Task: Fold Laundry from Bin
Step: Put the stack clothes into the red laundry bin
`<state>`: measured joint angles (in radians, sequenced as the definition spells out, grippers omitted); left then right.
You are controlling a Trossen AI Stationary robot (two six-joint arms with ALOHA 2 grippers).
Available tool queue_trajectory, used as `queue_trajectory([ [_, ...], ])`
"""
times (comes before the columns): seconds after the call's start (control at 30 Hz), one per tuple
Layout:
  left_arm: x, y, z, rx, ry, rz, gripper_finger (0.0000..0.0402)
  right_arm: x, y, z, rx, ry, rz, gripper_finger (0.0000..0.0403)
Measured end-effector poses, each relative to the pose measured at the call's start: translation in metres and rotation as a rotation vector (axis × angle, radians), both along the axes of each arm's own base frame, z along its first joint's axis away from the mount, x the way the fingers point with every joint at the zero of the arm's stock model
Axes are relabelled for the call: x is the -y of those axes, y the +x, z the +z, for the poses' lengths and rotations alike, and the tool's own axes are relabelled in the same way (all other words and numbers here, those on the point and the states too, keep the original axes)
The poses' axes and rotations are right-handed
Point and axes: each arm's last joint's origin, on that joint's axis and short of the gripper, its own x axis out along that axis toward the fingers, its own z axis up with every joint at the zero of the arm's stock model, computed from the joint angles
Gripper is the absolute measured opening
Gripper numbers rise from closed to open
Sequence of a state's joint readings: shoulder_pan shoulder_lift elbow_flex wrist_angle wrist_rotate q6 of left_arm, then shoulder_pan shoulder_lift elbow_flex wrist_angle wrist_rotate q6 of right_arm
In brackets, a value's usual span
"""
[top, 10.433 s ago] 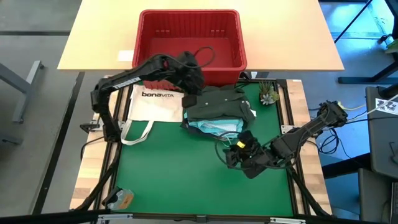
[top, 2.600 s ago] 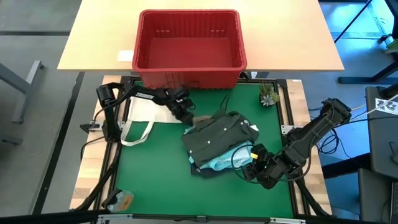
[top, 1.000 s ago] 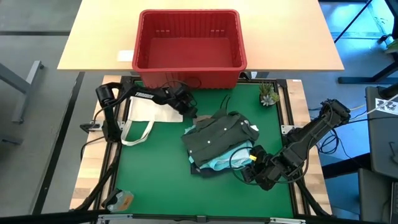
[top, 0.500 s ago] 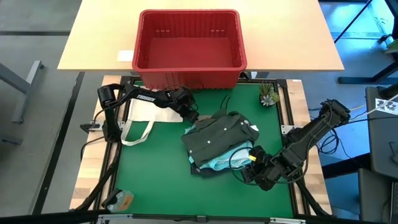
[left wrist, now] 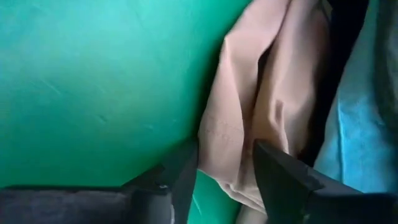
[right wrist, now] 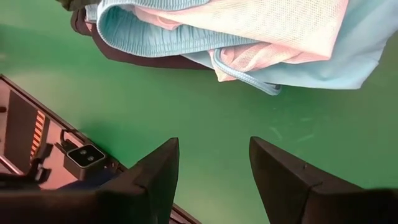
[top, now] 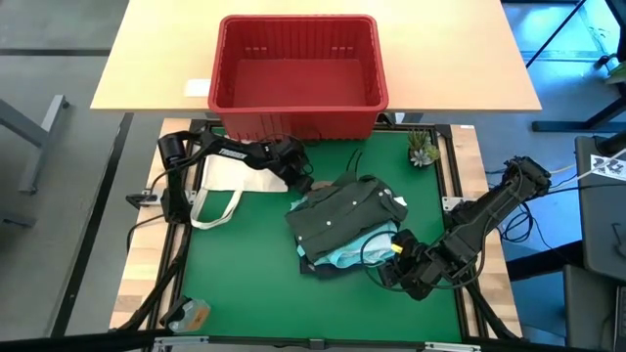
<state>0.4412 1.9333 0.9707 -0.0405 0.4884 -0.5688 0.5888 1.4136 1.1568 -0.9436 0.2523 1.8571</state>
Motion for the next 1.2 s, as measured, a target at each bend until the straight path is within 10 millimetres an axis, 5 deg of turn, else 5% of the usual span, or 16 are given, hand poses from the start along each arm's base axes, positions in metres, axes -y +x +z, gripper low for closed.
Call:
queue_trajectory([
  [0.33, 0.004, -0.001, -0.001, 0.009, -0.075, -0.041, 0.0066, 0.008, -0.023, 0.025, 0.118, -0.025, -0.059, 0.0195],
  [0.5, 0.004, -0.001, -0.001, 0.005, -0.095, -0.025, 0.0045, 0.005, -0.048, 0.018, 0.051, -0.039, -0.142, 0.0195],
  [0.77, 0.003, -0.001, -0.001, 0.006, -0.095, -0.023, 0.004, -0.017, -0.061, -0.044, 0.284, 0.025, -0.263, 0.0195],
  [0.97, 0.004, -0.001, 0.0, 0.007, -0.129, -0.011, 0.004, 0.003, -0.062, -0.101, 0.341, 0.032, -0.338, 0.0195],
  [1.2, 0.004, -0.001, 0.0, 0.002, -0.144, 0.002, 0.004, 0.023, -0.066, -0.131, 0.215, 0.046, -0.382, 0.0195],
])
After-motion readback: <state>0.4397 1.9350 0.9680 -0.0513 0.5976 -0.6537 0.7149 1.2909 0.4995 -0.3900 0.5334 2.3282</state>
